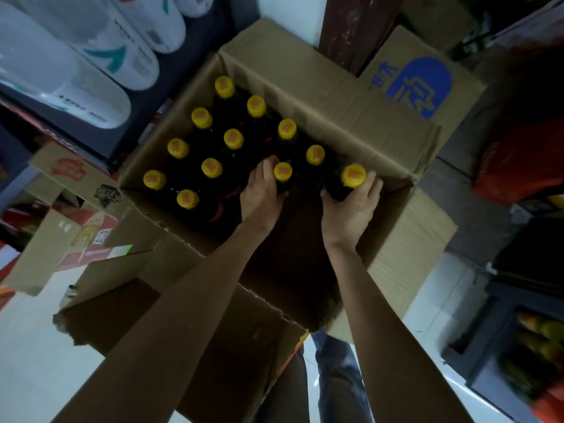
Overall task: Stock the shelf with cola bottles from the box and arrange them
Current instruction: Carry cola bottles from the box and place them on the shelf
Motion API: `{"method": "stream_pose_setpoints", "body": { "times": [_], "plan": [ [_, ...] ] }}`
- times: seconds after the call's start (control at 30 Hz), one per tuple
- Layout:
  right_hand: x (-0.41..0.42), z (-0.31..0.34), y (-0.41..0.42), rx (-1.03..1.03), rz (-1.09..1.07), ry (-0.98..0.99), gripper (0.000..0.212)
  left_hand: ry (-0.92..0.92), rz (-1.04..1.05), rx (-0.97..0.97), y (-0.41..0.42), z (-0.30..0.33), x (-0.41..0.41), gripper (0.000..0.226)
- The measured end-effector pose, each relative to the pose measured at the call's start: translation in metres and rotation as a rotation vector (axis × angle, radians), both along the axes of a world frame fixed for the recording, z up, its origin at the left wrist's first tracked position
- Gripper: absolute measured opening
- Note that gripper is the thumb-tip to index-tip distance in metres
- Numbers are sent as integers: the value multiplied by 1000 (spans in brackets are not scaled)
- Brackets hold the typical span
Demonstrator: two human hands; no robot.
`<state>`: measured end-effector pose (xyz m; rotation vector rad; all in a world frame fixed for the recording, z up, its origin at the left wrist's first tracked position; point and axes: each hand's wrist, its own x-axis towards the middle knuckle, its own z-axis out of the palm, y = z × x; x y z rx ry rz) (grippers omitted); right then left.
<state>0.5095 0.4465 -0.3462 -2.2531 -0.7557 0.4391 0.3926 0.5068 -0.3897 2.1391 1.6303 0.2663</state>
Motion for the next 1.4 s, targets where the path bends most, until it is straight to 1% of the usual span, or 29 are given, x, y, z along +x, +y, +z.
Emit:
{"method": "stream_pose_setpoints", "body": {
  "times": [0.07,0.13,0.23,0.3,0.4,0.43,0.57,0.63,0.77,0.93,1.03,1.13,1.23,1.33,1.4],
  "plan": [
    [3,23,-12,89,18,-21,61,-45,11,-17,-5,14,-5,66],
    [9,51,-27,156,54,0,62,-109,34,-22,-13,38,-13,66],
    [21,95,-52,235,126,71,62,-210,21,34,-31,83,-26,69],
    [30,121,-72,294,169,69,63,-311,6,68,-44,122,-31,68],
    [45,158,-110,403,167,165,73,-465,-120,143,-64,186,-28,64],
    [50,168,-124,432,164,166,76,-515,-176,161,-71,205,-25,63],
    [70,206,-191,480,137,72,79,-638,-393,246,-108,262,4,64],
    [79,217,-228,485,82,35,78,-667,-494,248,-133,278,23,62],
    [103,218,-317,495,-82,-14,76,-670,-586,149,-196,295,72,65],
    [145,223,-444,454,-209,-110,73,-649,-742,114,-307,308,142,61],
    [176,237,-521,441,-239,-145,78,-643,-823,62,-377,315,179,61],
    [202,259,-594,498,-264,-115,89,-659,-887,49,-439,328,213,62],
    [228,285,-656,492,-257,-184,85,-729,-981,84,-491,353,249,59],
    [253,313,-701,465,-244,-250,85,-806,-1072,86,-536,382,286,62],
    [273,331,-728,462,-238,-285,85,-823,-1130,121,-562,400,311,63]
  ]
}}
